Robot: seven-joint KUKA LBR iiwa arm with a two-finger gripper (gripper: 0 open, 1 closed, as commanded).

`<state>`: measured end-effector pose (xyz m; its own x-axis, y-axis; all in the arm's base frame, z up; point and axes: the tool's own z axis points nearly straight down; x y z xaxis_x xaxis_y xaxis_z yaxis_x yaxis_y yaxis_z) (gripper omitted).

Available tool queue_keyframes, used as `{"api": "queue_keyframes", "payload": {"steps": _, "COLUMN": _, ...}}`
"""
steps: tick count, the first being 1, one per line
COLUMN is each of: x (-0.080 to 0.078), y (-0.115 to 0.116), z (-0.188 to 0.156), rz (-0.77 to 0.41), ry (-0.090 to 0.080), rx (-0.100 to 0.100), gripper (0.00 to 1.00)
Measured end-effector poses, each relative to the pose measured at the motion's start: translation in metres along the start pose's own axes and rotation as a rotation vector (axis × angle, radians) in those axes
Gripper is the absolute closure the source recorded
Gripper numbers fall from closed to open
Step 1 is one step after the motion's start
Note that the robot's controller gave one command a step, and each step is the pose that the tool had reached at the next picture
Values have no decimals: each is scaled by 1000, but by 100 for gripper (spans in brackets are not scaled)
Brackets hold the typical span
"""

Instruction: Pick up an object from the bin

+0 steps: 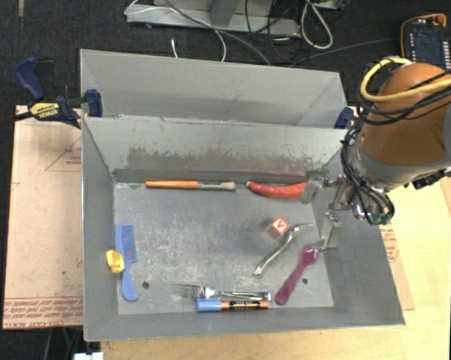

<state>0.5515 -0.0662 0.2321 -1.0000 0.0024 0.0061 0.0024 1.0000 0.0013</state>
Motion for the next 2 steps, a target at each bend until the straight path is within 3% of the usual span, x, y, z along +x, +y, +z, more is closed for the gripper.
{"api": "queue_keyframes", "payload": {"steps": 1, "x": -1, "y": 0, "z": -4, "rz": -3, "ry": -8, "rx": 1, "gripper": 0}}
{"api": "queue_keyframes", "payload": {"steps": 2, "x": 28, "y": -11, "z": 90, "rz": -383, "ry": -9, "rx": 2, "gripper": 0}}
